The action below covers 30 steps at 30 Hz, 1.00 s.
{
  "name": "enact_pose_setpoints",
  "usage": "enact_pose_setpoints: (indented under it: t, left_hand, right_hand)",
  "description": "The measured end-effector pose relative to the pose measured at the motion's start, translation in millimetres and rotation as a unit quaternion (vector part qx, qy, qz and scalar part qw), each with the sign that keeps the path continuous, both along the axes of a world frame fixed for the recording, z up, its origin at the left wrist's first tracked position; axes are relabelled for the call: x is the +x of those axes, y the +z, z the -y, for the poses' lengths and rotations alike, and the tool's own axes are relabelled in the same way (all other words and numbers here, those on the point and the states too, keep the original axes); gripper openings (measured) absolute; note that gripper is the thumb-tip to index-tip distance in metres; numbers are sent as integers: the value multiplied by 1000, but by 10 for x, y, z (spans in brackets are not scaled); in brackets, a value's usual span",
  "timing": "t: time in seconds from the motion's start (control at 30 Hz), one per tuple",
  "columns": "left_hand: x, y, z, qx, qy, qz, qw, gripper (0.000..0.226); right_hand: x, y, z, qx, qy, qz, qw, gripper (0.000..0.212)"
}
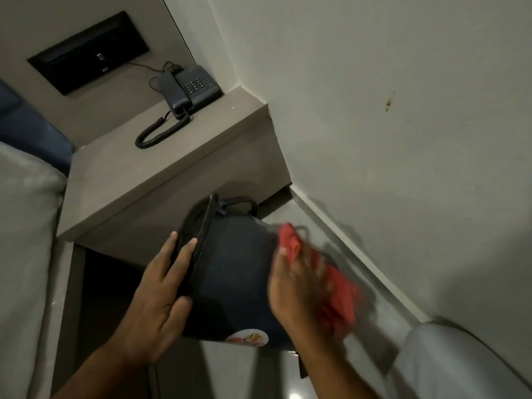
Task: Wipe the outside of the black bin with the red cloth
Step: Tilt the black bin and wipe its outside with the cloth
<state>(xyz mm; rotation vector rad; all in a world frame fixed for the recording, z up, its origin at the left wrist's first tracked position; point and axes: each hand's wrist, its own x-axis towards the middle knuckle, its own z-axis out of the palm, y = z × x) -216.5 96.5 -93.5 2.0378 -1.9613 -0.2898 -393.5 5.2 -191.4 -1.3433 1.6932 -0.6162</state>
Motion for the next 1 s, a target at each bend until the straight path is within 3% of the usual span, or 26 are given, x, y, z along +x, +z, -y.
enact_pose_setpoints:
  t: [0.13,0.23,0.33,0.43,0.53,0.6,0.73,0.83,0.87,0.93,1.0]
  left_hand:
    - [28,-54,-5,-21,-7,12,1000,76]
    - [108,-100,-55,-29,-7,3,1000,77]
    - [206,-158,-121,-39,-28,-3,999,80]
    - [244,-172,-118,-50,-61,8,997,82]
    - [287,-183,-136,-50,-83,20,995,83]
    - [314,-197,-154,-48,-91,23,994,81]
    - [403,-207,-162,-34,-100,21,994,80]
    - [483,-179,-177,-39,-94,15,995,80]
    - [503,-176,-194,-34,-90,10,995,83]
    - [508,-170,-209,-25,-86,-1,996,87]
    - [496,-168,-207,-24,-79,-5,997,87]
  right_hand:
    - [443,389,202,-176,134,108,969,54]
    - [274,62,274,-274,155,60,947,46]
    - [-214,-455,453,-156,136,14,978,67]
    - [-503,-754,660,-20,142,4,990,69]
    - [-331,-569,708,7,144,26,989,67]
    - [-35,-245,678,-63,160,62,983,64]
    - [364,134,333,-281,144,129,940,32]
    - [87,-313,97,-363,242,81,896,47]
    - [-78,-513,61,-338,234,53,910,51]
    - [-400,-786,106,-198,156,14,968,63]
    - [-515,-858,317,-76,120,-2,990,67]
